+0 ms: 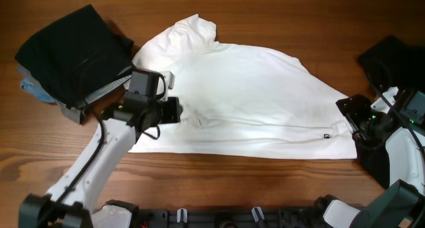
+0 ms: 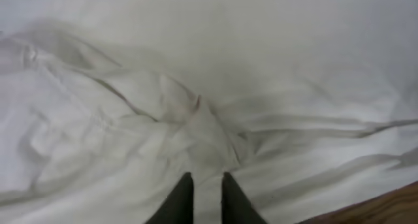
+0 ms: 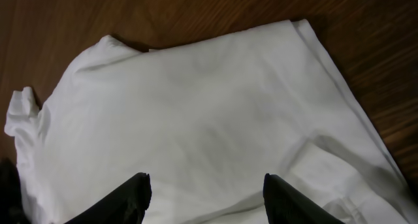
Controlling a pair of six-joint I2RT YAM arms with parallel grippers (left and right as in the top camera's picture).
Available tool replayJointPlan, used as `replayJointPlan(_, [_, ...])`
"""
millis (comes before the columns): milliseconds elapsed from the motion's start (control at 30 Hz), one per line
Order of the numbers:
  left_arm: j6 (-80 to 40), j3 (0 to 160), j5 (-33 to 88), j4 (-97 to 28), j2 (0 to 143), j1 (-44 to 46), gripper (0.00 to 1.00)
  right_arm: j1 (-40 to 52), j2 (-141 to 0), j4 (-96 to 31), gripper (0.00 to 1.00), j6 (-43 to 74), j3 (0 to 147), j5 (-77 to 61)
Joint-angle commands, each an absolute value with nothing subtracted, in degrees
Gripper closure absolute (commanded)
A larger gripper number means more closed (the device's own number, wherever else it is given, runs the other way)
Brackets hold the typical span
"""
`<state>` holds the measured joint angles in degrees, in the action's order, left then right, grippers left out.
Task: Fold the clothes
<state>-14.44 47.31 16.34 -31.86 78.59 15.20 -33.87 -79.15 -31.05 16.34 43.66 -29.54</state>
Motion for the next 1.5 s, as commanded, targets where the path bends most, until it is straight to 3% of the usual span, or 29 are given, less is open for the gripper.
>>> replayJointPlan(0, [-14.11, 46.37, 14.22, -36.05, 80.14, 14.9, 0.96, -33.93, -78.63, -31.05, 0.4, 15.16, 44.14, -29.39])
replayJointPlan(567, [-13.87, 39.31, 13.43, -15.68, 96.84, 14.9, 0.96, -33.93, -78.65, -31.07, 0.39, 15.18, 44.14, -29.39])
replayJointPlan(1033, [-14.66, 41.58, 16.58, -1.39, 94.76, 14.9, 0.96, -33.93, -78.65, -31.05, 0.4, 15.18, 44.14, -29.39])
replayJointPlan(1267, [-14.52, 47.0, 17.12, -7.51, 88.88, 14.87, 0.91, -33.93, -78.65, -31.11, 0.4, 15.16, 44.14, -29.39])
replayJointPlan(1400, [-14.55, 48.07, 17.1, -16.38, 83.64, 14.9, 0.91, -33.93, -78.65, -31.11, 0.4, 15.16, 44.14, -29.39])
replayJointPlan(1467, [-14.55, 48.07, 17.06, -22.17, 82.3, 14.87, 0.96, -33.93, -78.65, -31.14, 0.4, 15.18, 44.14, -29.39])
